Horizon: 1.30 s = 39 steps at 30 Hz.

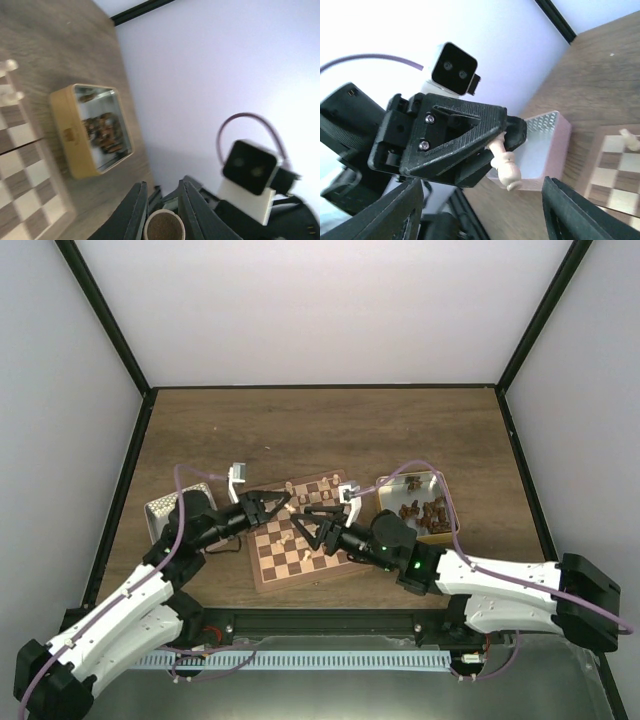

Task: Set up the chess pieces on the board
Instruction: Place the chess piece on the chessboard.

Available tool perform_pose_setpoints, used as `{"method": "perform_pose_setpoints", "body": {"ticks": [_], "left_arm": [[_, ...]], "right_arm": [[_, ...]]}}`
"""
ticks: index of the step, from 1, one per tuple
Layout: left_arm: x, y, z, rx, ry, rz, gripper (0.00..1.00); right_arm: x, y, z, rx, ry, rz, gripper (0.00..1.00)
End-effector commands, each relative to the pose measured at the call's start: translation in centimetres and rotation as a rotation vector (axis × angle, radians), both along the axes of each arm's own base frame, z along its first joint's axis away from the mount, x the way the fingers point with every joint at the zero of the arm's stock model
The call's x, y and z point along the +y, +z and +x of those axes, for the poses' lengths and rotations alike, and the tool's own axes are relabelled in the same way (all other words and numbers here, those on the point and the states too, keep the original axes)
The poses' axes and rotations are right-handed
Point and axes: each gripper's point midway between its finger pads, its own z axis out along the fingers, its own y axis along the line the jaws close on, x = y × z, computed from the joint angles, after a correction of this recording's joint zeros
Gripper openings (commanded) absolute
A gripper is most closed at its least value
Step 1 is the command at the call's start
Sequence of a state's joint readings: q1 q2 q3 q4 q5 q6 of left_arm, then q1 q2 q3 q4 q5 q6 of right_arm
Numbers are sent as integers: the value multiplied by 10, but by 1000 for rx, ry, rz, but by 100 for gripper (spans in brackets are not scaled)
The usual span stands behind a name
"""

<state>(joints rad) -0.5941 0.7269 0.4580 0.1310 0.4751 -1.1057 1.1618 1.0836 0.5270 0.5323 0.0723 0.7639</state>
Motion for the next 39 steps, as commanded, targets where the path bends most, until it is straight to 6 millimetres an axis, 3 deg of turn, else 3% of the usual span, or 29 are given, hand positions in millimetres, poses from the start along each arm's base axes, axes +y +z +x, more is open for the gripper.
{"method": "perform_pose_setpoints", "body": {"ticks": [1, 6, 12, 21, 32, 39], "left_arm": [[1, 57, 2, 12, 17, -216, 17], [4, 86, 1, 35, 16, -344, 17], [5, 98, 3, 51, 20, -396, 17], [7, 99, 1, 64, 22, -407, 17], [5, 92, 2, 81, 18, -410, 18], [3, 80, 4, 104, 20, -390, 22]], "right_arm": [[-4, 40, -1, 105, -2, 219, 66], [-4, 64, 1, 151, 4, 331, 55], [5, 90, 2, 165, 29, 386, 42], [8, 89, 15, 246, -6, 409, 27], [12, 87, 24, 261, -19, 400, 22], [11, 66, 39, 312, -90, 338, 9]]}}
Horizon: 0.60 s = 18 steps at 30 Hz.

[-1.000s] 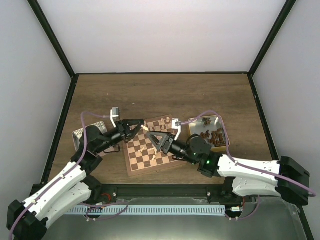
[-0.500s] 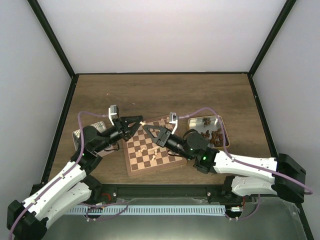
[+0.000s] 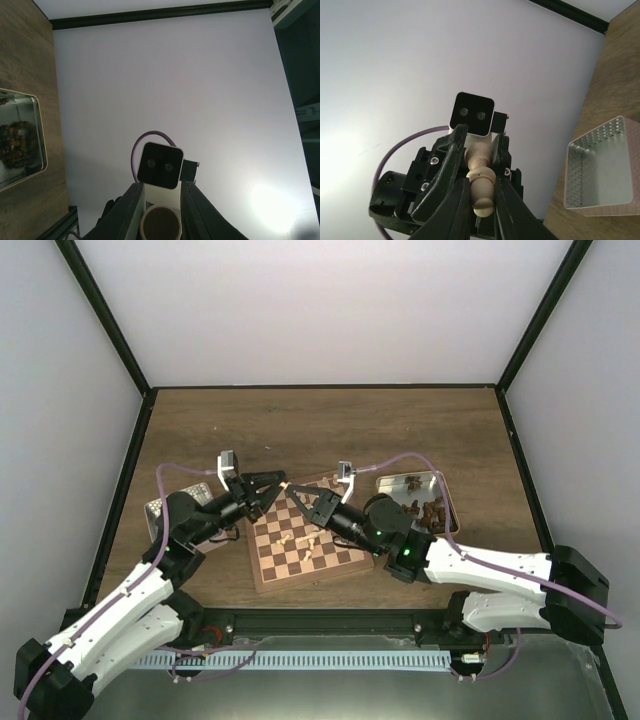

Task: Set up the chess pieces on the board
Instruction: Place the chess piece on the chessboard.

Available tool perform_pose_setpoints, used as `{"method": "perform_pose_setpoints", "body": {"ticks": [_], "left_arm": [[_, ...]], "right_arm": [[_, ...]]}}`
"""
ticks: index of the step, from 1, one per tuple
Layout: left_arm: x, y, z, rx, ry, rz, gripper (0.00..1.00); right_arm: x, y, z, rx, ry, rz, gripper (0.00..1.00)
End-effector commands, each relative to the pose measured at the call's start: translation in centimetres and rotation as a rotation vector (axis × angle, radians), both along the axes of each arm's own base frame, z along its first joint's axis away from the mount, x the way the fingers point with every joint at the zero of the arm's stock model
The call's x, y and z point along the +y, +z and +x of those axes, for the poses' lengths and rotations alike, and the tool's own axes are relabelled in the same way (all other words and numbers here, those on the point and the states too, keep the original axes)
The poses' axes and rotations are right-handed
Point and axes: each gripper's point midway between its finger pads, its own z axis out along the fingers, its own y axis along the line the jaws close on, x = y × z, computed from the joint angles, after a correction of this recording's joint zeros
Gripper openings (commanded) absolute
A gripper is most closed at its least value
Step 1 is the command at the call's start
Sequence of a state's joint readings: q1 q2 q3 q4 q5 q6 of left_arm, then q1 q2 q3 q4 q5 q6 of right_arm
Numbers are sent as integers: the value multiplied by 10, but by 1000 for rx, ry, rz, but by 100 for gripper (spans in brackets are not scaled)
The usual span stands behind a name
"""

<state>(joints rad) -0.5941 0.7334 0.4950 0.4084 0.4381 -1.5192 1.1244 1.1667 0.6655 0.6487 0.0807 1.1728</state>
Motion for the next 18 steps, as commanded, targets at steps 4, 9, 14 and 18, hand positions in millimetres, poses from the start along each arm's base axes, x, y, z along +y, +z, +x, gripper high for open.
{"method": "perform_pose_setpoints", "body": {"ticks": [4, 9, 14, 18], "left_arm": [[0, -10, 1, 13, 1, 5, 26], [1, -19, 6, 0, 34, 65, 45], [12, -44, 17, -7, 130, 247, 69], [36, -68, 27, -27, 258, 460, 77]], "right_arm": [[-2, -5, 21, 34, -92, -72, 5], [-6, -16, 26, 26, -118, -138, 3], [-14, -42, 36, 13, -143, -304, 3], [-29, -70, 45, 23, -167, -486, 4]]}}
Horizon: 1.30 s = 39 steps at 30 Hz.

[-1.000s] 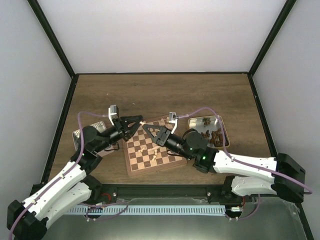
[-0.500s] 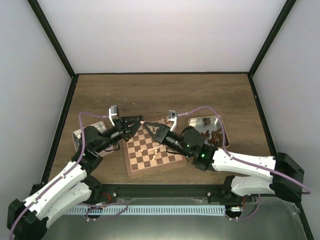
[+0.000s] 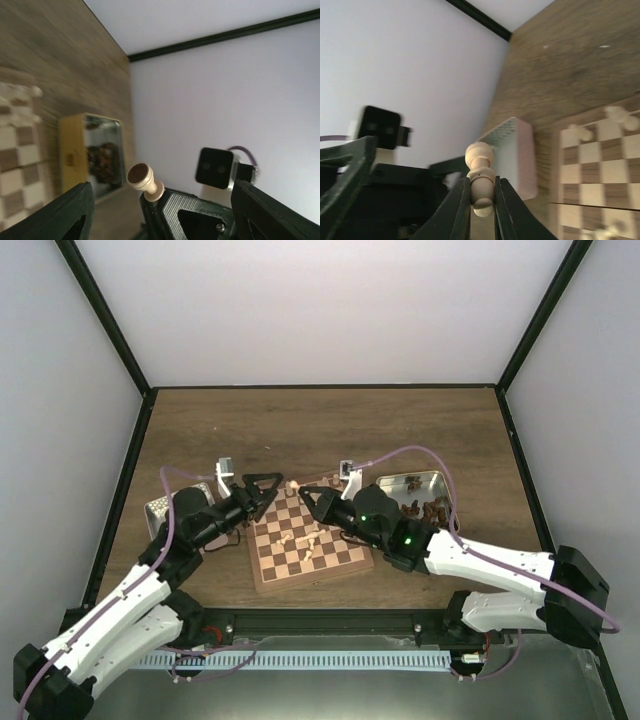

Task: Set up the chess pieces on the board
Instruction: Place the chess piece on the chessboard.

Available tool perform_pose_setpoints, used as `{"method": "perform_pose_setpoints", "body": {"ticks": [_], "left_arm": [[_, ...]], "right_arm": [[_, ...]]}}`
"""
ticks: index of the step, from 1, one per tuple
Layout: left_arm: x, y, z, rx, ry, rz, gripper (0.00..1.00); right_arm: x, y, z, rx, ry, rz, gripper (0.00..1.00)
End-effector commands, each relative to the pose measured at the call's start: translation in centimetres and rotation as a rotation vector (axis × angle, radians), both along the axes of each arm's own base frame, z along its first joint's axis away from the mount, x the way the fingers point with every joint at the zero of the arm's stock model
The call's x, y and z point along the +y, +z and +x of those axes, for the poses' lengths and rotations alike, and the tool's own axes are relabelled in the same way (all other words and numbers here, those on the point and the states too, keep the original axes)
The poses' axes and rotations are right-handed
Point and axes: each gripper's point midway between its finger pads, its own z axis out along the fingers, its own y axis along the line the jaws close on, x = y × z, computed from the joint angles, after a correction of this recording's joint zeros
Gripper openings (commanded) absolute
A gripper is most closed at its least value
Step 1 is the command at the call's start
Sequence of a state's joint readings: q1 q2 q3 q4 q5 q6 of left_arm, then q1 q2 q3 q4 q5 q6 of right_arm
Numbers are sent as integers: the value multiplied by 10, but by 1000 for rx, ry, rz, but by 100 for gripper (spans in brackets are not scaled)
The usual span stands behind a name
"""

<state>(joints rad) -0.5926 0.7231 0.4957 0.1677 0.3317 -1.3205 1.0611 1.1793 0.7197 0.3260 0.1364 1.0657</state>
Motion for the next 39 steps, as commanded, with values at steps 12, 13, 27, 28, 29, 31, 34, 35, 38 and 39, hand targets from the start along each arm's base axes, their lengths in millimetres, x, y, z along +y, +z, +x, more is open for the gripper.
{"method": "perform_pose_setpoints", "body": {"ticks": [12, 13, 27, 28, 29, 31, 34, 35, 38, 39], "left_arm": [[81, -36, 28, -236, 239, 898, 78], [83, -36, 31, -242, 251, 921, 78], [77, -38, 37, -295, 233, 937, 78], [77, -39, 37, -295, 231, 938, 78], [77, -39, 37, -297, 231, 936, 78], [77, -38, 37, -299, 230, 935, 78], [77, -39, 37, -296, 228, 934, 78], [77, -39, 37, -294, 229, 936, 78], [78, -40, 38, -292, 232, 941, 78], [78, -40, 37, -292, 231, 941, 78]], "right_arm": [[-70, -90, 13, 141, 82, -758, 4], [-74, -96, 12, 170, 101, -785, 4], [-79, -177, -12, 427, 336, -1092, 4], [-79, -180, -11, 436, 338, -1109, 4], [-80, -182, -10, 443, 338, -1125, 4], [-79, -184, -8, 457, 341, -1148, 4], [-77, -187, -4, 457, 345, -1163, 10], [-76, -188, -3, 458, 343, -1165, 14], [-74, -187, 0, 460, 334, -1163, 30], [-73, -186, 1, 457, 329, -1160, 33]]}}
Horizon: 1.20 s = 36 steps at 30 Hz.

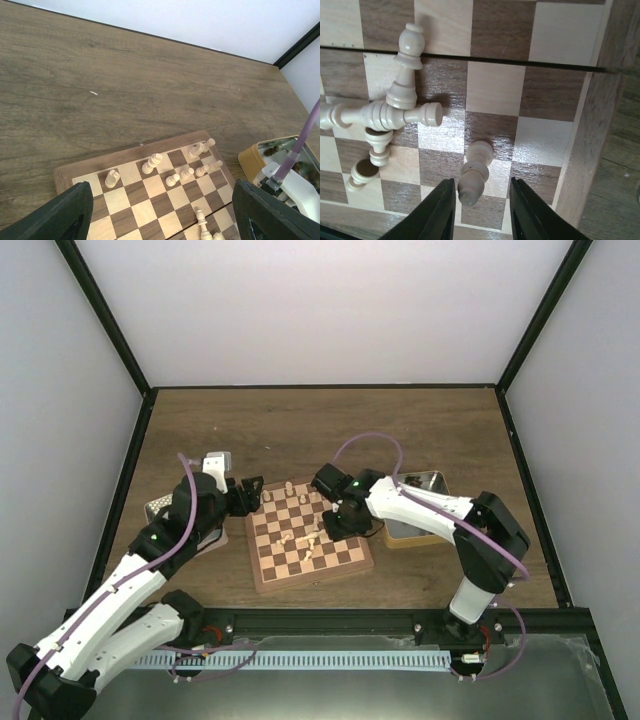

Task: Set up the chess pieces on the board
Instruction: Place the chess piece on the chessboard, then pick up the chess piece from the chessboard.

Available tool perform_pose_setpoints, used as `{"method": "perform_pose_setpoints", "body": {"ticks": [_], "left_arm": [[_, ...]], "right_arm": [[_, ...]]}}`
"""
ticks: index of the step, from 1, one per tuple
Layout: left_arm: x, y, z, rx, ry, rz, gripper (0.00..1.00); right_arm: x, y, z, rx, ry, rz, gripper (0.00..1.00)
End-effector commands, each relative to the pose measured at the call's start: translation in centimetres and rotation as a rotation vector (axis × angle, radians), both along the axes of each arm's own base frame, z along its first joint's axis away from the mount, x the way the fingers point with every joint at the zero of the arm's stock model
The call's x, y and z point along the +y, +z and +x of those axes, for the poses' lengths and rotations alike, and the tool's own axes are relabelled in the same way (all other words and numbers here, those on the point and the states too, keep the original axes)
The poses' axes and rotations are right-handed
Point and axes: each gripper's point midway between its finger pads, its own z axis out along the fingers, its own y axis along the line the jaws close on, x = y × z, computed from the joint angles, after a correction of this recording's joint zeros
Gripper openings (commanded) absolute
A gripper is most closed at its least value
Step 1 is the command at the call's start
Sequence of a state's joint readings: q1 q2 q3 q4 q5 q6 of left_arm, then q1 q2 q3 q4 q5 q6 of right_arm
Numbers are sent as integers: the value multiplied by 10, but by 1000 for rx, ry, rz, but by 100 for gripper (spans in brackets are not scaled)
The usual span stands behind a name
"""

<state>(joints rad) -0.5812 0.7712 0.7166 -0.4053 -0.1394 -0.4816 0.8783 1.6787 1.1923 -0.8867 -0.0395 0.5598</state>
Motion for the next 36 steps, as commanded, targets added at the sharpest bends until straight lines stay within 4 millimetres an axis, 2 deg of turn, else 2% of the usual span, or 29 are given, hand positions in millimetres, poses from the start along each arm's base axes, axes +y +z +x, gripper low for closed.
{"method": "perform_pose_setpoints", "body": {"ticks": [1, 6, 13, 20, 25, 27, 29, 34, 36], "left_arm": [[1, 2, 2, -17, 0, 7, 78], [2, 1, 2, -16, 1, 5, 78], [1, 1, 2, -16, -1, 2, 78], [2, 1, 2, -15, 2, 5, 79], [2, 2, 3, -19, 5, 3, 79], [1, -6, 6, 5, 5, 18, 79], [1, -5, 6, 4, 6, 18, 79], [1, -7, 7, 9, 6, 19, 79], [1, -6, 7, 7, 10, 18, 79]], "right_arm": [[5, 12, 9, -29, -11, 7, 36], [7, 17, 14, -58, -43, 27, 43], [9, 9, 12, -52, -39, 44, 42], [8, -2, 10, -34, -25, 25, 30], [5, -7, 6, -15, -16, 11, 29], [4, -10, 4, -3, -11, 4, 29], [4, -12, 4, 0, -11, 1, 29], [6, -7, 9, -24, -15, 10, 12], [8, 2, 17, -65, -26, 16, 11]]}}
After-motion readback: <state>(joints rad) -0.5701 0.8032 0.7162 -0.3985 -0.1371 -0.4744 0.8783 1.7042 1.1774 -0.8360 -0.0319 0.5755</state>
